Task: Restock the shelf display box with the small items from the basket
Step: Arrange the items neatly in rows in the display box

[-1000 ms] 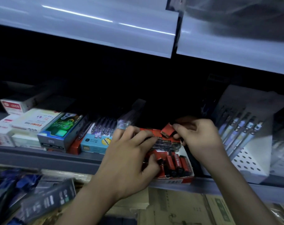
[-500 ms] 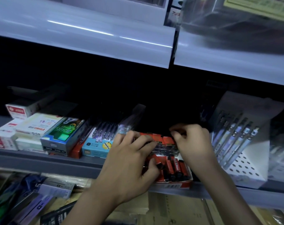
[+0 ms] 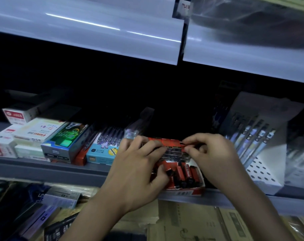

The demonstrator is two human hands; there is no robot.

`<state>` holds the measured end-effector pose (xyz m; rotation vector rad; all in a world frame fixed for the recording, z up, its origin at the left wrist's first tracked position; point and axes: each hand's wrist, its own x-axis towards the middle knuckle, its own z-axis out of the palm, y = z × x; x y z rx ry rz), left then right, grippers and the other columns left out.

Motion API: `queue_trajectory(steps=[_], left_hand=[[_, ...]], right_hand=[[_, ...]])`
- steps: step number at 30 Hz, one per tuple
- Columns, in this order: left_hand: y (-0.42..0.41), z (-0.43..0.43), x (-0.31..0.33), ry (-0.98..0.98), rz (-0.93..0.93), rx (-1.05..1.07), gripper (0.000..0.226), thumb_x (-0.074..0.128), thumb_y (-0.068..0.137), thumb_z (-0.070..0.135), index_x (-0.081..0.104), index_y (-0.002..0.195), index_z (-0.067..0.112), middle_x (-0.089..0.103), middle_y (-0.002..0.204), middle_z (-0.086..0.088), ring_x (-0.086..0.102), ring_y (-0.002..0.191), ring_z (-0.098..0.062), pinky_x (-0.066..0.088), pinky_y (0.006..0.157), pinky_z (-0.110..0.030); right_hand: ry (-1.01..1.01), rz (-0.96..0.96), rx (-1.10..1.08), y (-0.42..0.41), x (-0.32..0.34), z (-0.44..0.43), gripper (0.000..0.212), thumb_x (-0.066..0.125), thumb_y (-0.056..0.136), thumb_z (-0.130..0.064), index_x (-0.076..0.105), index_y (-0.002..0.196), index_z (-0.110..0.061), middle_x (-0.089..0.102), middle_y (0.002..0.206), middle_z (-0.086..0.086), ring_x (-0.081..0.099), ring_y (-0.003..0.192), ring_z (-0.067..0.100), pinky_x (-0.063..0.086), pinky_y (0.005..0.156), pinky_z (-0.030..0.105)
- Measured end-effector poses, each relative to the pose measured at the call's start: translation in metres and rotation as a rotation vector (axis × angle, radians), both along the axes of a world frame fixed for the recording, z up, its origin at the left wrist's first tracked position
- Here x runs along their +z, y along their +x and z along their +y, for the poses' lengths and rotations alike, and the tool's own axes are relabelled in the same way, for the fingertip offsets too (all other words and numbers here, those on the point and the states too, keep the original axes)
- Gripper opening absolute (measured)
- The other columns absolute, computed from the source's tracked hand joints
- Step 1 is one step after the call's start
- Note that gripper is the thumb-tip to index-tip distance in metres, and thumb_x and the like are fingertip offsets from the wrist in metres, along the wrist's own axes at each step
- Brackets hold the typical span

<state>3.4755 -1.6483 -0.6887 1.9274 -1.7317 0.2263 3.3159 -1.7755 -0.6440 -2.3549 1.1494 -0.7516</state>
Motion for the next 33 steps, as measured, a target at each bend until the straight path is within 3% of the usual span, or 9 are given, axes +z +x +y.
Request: queue_trajectory(steps=[3, 8, 15, 19, 21, 25, 28, 30, 33], left_hand=[[0.001, 0.001, 0.0, -0.019, 0.012, -0.01, 0.045, 0.042, 0.092, 0.043, 0.066, 0.127, 0.03, 0.06, 0.126, 0.021, 0.048, 0.116, -0.01, 0.034, 0.093, -0.037], [0.004, 0.0, -0.001, -0.041, 0.032, -0.014, 0.047, 0.041, 0.091, 0.041, 0.067, 0.128, 0.03, 0.059, 0.127, 0.02, 0.049, 0.116, -0.012, 0.036, 0.091, -0.041], [0.002, 0.0, 0.0, -0.036, 0.049, -0.033, 0.05, 0.041, 0.089, 0.041, 0.066, 0.131, 0.029, 0.059, 0.129, 0.019, 0.049, 0.118, -0.01, 0.034, 0.095, -0.04], [0.001, 0.0, 0.002, -0.046, 0.09, -0.055, 0.05, 0.039, 0.089, 0.04, 0.066, 0.13, 0.031, 0.059, 0.129, 0.022, 0.049, 0.119, -0.006, 0.033, 0.097, -0.039], [0.002, 0.0, 0.001, -0.076, 0.135, -0.053, 0.049, 0.037, 0.091, 0.039, 0.065, 0.13, 0.032, 0.058, 0.127, 0.023, 0.048, 0.118, -0.003, 0.032, 0.098, -0.036], [0.005, 0.001, -0.002, -0.133, 0.166, 0.006, 0.046, 0.039, 0.093, 0.035, 0.068, 0.127, 0.027, 0.061, 0.122, 0.017, 0.05, 0.113, -0.004, 0.032, 0.096, -0.033], [0.007, 0.004, -0.002, -0.153, 0.173, 0.021, 0.044, 0.04, 0.093, 0.035, 0.069, 0.126, 0.026, 0.062, 0.119, 0.017, 0.051, 0.108, -0.005, 0.036, 0.092, -0.035], [0.007, 0.005, -0.002, -0.165, 0.184, 0.026, 0.044, 0.041, 0.093, 0.034, 0.069, 0.125, 0.026, 0.063, 0.118, 0.017, 0.051, 0.105, -0.005, 0.039, 0.09, -0.035], [0.007, 0.005, -0.004, -0.164, 0.185, 0.038, 0.044, 0.042, 0.092, 0.034, 0.071, 0.123, 0.025, 0.063, 0.116, 0.016, 0.053, 0.103, -0.008, 0.042, 0.088, -0.036]], right_hand=[[0.101, 0.054, 0.146, -0.017, 0.01, 0.015, 0.006, 0.076, 0.088, -0.03, 0.078, 0.089, -0.036, 0.059, 0.062, -0.024, 0.054, 0.058, -0.002, 0.04, 0.055, 0.013], [0.128, 0.313, 0.244, -0.017, 0.009, 0.027, 0.017, 0.076, 0.086, -0.045, 0.075, 0.103, -0.042, 0.054, 0.089, -0.012, 0.053, 0.086, -0.001, 0.042, 0.066, 0.02], [0.159, 0.154, 0.222, -0.018, 0.008, 0.027, 0.026, 0.079, 0.071, -0.017, 0.068, 0.087, -0.035, 0.064, 0.081, -0.012, 0.055, 0.062, -0.001, 0.04, 0.056, 0.016], [0.251, -0.189, 0.116, -0.013, 0.007, 0.022, 0.024, 0.079, 0.074, -0.008, 0.067, 0.082, -0.027, 0.064, 0.069, -0.007, 0.056, 0.056, 0.007, 0.047, 0.057, 0.026], [0.182, -0.277, 0.009, -0.01, 0.006, 0.016, 0.023, 0.08, 0.08, -0.011, 0.07, 0.087, -0.03, 0.067, 0.073, -0.009, 0.063, 0.06, 0.004, 0.05, 0.059, 0.017], [-0.05, -0.216, -0.136, -0.003, -0.004, 0.011, 0.017, 0.077, 0.086, -0.011, 0.073, 0.089, -0.028, 0.067, 0.065, -0.016, 0.065, 0.074, -0.008, 0.046, 0.063, 0.003], [-0.165, -0.111, -0.174, 0.003, -0.01, 0.009, 0.018, 0.071, 0.092, -0.013, 0.074, 0.106, -0.025, 0.067, 0.076, -0.018, 0.066, 0.073, 0.0, 0.054, 0.065, 0.013], [-0.236, -0.062, -0.168, 0.004, -0.013, 0.005, 0.02, 0.07, 0.094, -0.013, 0.074, 0.112, -0.022, 0.07, 0.076, -0.009, 0.066, 0.067, 0.007, 0.06, 0.065, 0.034], [-0.279, -0.008, -0.147, 0.005, -0.016, 0.003, 0.019, 0.074, 0.092, -0.012, 0.075, 0.108, -0.024, 0.064, 0.069, -0.008, 0.057, 0.053, 0.004, 0.048, 0.049, 0.029]])
